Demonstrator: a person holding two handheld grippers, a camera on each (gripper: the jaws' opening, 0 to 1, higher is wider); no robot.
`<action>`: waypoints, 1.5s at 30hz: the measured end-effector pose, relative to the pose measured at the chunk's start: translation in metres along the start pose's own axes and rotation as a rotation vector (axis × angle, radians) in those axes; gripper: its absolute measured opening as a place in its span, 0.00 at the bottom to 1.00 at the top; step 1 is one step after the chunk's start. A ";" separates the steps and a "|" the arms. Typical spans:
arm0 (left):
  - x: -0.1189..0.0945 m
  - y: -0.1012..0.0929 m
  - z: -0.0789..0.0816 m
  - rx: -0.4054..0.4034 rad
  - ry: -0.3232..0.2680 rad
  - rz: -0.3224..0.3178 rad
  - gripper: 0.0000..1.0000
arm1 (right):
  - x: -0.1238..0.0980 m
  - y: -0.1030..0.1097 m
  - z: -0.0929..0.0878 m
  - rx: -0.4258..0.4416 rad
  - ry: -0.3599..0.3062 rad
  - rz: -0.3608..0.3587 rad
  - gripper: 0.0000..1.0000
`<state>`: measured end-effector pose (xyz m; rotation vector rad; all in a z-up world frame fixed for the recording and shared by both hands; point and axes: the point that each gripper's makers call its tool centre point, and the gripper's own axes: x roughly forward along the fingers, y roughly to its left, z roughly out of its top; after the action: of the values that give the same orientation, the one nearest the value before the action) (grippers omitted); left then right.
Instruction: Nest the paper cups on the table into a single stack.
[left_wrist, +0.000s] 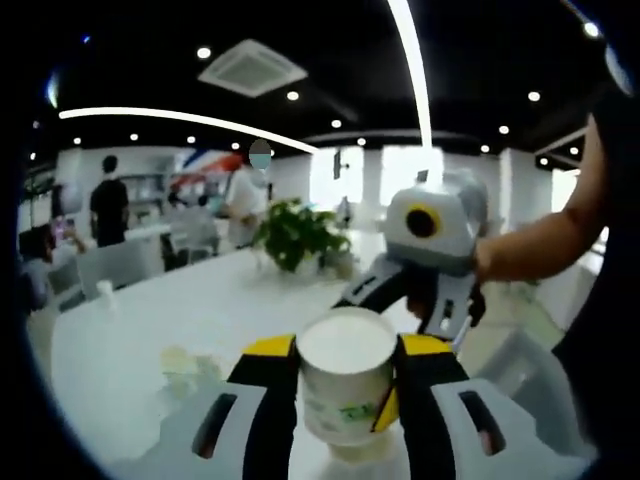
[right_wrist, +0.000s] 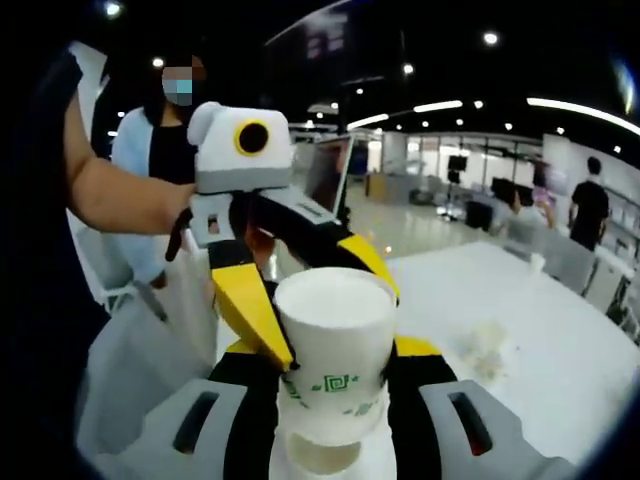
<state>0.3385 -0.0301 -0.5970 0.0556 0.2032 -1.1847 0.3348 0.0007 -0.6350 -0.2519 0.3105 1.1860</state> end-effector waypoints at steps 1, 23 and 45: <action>0.000 0.000 0.000 0.002 -0.003 0.002 0.36 | 0.000 -0.001 0.001 0.001 -0.004 -0.002 0.40; -0.024 0.032 0.022 0.003 -0.127 0.126 0.36 | -0.017 -0.028 0.000 0.008 -0.081 -0.149 0.78; -0.040 0.037 0.053 -0.131 -0.338 0.123 0.36 | -0.034 -0.014 0.021 0.169 -0.220 -0.090 0.44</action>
<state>0.3648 0.0120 -0.5401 -0.2434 -0.0208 -1.0382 0.3384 -0.0262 -0.6025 0.0124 0.2025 1.0811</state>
